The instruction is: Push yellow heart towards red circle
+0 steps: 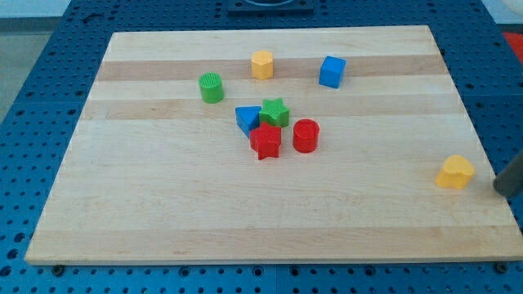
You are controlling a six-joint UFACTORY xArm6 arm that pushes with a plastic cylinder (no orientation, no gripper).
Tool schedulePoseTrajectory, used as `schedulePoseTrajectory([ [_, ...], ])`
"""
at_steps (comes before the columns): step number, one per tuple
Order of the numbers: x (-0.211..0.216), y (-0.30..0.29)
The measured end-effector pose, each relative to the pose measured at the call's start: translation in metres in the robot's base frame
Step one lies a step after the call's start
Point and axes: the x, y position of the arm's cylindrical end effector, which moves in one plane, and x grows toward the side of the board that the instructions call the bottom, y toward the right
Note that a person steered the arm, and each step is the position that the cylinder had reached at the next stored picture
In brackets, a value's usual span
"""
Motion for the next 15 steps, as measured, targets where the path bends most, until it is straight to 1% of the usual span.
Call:
schedulePoseTrajectory([
  [2,-0.008,-0.081],
  [3,-0.008,-0.11],
  [4,-0.017,-0.136],
  [5,-0.038,-0.148],
  [6,-0.069,-0.148],
  [7,-0.076,-0.148],
  [9,-0.082,-0.175],
  [12,-0.108,-0.168],
  [13,-0.122,-0.154],
  [15,-0.126,-0.155],
])
